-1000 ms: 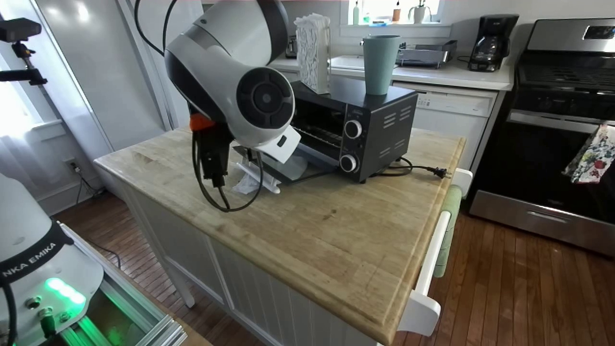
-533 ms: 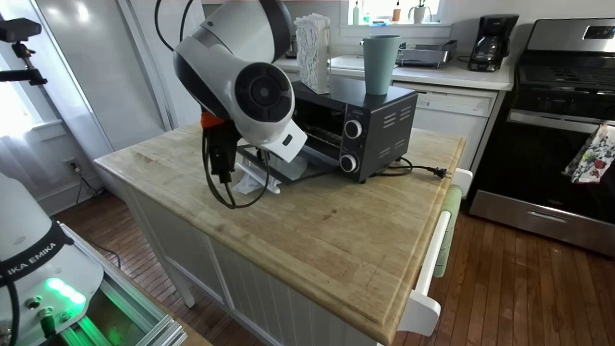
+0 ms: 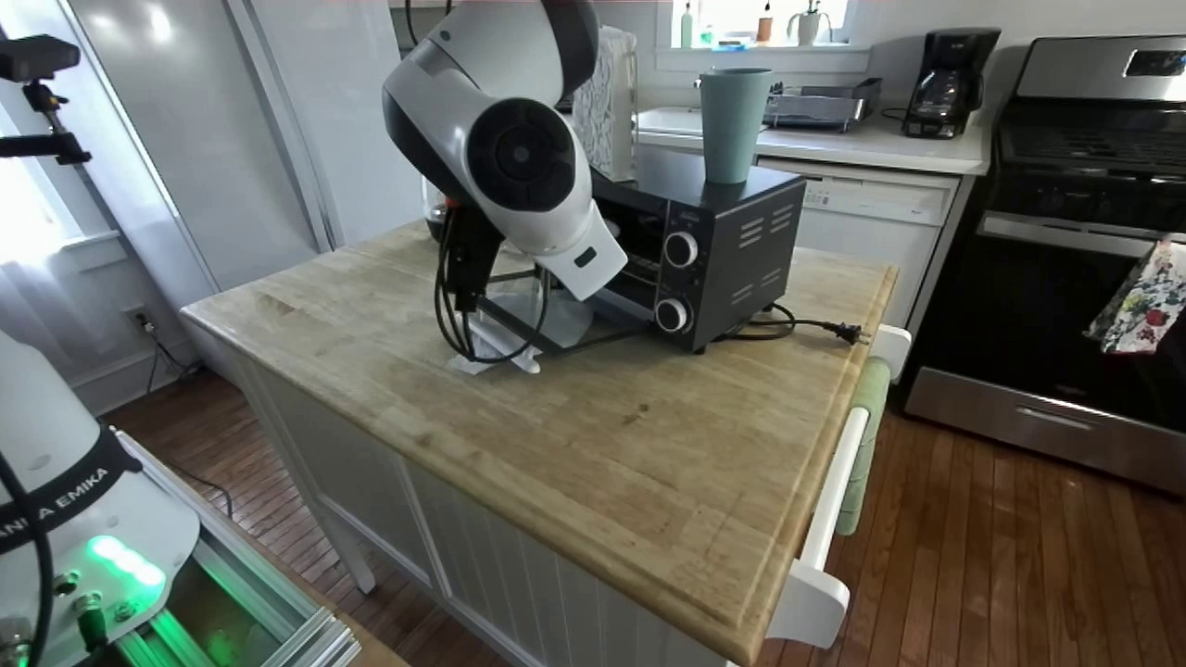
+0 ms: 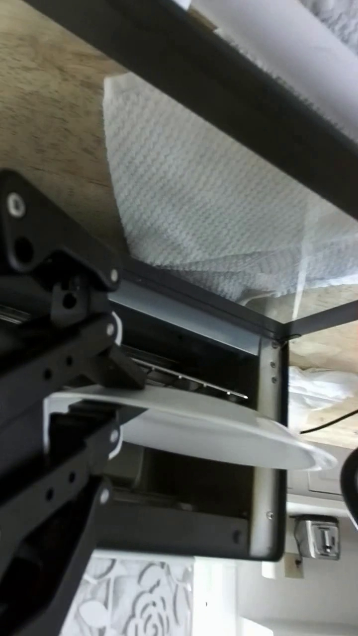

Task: Pick up the white plate and put it on the middle tray in the oven

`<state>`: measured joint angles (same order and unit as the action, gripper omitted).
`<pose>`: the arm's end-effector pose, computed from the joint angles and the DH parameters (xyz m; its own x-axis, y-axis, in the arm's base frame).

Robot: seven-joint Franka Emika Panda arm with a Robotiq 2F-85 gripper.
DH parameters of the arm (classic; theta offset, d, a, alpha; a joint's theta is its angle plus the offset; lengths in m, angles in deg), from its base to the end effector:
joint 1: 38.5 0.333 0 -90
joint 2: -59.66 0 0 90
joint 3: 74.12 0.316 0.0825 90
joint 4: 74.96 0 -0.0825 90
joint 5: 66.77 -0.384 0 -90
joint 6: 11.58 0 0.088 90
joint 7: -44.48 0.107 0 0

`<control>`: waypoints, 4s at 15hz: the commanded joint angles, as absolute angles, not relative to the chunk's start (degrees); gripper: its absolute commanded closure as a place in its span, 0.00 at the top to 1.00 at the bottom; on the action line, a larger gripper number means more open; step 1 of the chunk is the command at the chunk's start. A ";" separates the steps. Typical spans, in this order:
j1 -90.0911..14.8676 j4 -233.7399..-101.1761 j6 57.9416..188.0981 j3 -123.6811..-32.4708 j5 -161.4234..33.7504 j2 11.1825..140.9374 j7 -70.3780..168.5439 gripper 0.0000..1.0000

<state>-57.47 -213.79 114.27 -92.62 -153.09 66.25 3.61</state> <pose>0.4002 -0.2647 0.2581 0.4780 -0.8729 -0.0979 -0.5147 -0.1880 -0.8365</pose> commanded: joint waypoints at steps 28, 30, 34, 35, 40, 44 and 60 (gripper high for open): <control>-45.24 -200.41 139.33 -89.65 -189.74 78.93 3.03 0.58; -45.31 -201.28 138.84 -89.63 -189.42 78.05 3.16 0.69; -45.56 -203.19 137.26 -89.56 -189.45 76.35 2.71 0.65; -45.69 -203.17 136.69 -89.62 -189.89 76.25 2.41 0.48; -46.15 -202.77 134.54 -90.29 -190.87 76.07 0.60 0.13; -46.16 -203.57 133.85 -90.50 -190.05 75.50 0.48 0.00; -46.67 -207.52 133.70 -91.47 -189.15 72.17 -0.97 0.09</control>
<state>-46.03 -204.38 134.72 -91.15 -188.90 75.38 0.85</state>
